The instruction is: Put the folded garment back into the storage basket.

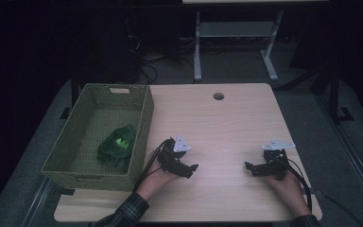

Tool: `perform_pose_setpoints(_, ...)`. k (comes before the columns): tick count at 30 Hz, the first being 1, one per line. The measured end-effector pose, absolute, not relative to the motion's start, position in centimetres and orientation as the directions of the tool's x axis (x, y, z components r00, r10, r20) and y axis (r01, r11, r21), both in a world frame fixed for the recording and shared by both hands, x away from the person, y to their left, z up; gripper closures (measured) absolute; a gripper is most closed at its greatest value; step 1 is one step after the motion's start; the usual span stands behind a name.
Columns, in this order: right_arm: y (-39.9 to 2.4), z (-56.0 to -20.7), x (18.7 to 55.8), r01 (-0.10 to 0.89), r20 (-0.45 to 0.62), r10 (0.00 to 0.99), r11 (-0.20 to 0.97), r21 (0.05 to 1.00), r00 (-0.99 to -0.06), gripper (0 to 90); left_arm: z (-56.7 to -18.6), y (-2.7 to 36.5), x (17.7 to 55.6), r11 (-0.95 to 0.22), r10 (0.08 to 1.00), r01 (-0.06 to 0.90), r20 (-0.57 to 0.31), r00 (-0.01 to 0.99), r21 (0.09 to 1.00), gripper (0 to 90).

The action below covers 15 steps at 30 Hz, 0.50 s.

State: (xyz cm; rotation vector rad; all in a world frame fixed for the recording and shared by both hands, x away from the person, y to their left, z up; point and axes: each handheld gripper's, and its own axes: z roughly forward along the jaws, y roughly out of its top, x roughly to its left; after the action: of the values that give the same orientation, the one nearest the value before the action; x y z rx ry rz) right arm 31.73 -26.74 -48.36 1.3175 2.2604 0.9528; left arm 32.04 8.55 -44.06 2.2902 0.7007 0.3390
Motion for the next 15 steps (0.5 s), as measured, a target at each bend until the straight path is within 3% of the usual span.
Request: perform_pose_setpoints(15, -26.7, -48.4, 31.7, 0.625, 0.031, 0.864, 0.338, 0.704, -0.502, 2.4, -47.4, 8.5, 32.4, -0.609, 0.568, 0.394, 0.032, 0.822, 0.688, 12.6)
